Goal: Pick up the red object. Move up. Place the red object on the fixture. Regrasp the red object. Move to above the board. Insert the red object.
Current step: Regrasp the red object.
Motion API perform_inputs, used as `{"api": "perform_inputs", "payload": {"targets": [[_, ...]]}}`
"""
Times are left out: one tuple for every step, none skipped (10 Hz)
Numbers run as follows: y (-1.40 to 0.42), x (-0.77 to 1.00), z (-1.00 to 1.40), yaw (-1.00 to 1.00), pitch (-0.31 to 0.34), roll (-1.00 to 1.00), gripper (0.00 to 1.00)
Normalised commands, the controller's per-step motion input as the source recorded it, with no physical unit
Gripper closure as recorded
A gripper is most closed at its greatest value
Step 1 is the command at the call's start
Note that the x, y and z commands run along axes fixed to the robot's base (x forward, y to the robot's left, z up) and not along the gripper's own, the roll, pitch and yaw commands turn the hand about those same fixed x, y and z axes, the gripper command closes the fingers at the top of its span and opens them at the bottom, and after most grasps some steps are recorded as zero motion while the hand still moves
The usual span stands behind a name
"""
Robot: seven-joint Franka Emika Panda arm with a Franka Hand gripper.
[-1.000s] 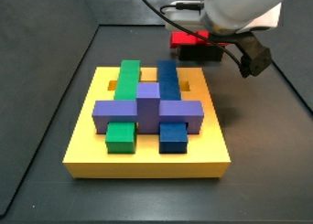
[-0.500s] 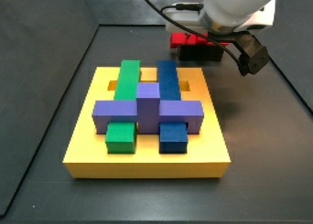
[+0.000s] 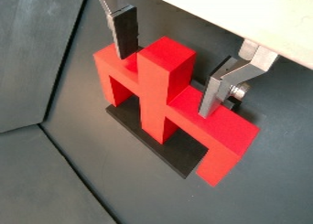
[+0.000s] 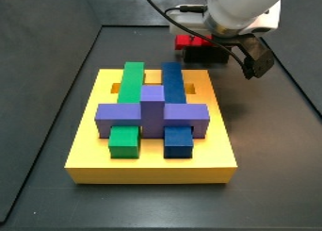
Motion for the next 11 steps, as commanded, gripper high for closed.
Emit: {"api": "perform_inputs", "payload": {"targets": [[0.0,0.0,0.0,0.0,0.0,0.0,0.0],[0.0,0.0,0.0,0.0,0.0,0.0,1.0],[0.0,0.0,0.0,0.0,0.0,0.0,1.0],[0.0,0.0,0.0,0.0,0.0,0.0,1.0],[0.0,0.0,0.0,0.0,0.0,0.0,1.0],[0.0,0.0,0.0,0.0,0.0,0.0,1.0],[0.0,0.0,0.0,0.0,0.0,0.0,1.0],[0.0,0.0,0.0,0.0,0.0,0.0,1.0],[0.0,0.0,0.0,0.0,0.0,0.0,1.0],[0.0,0.0,0.0,0.0,0.0,0.0,1.0],[0.0,0.0,0.0,0.0,0.0,0.0,1.0]]}}
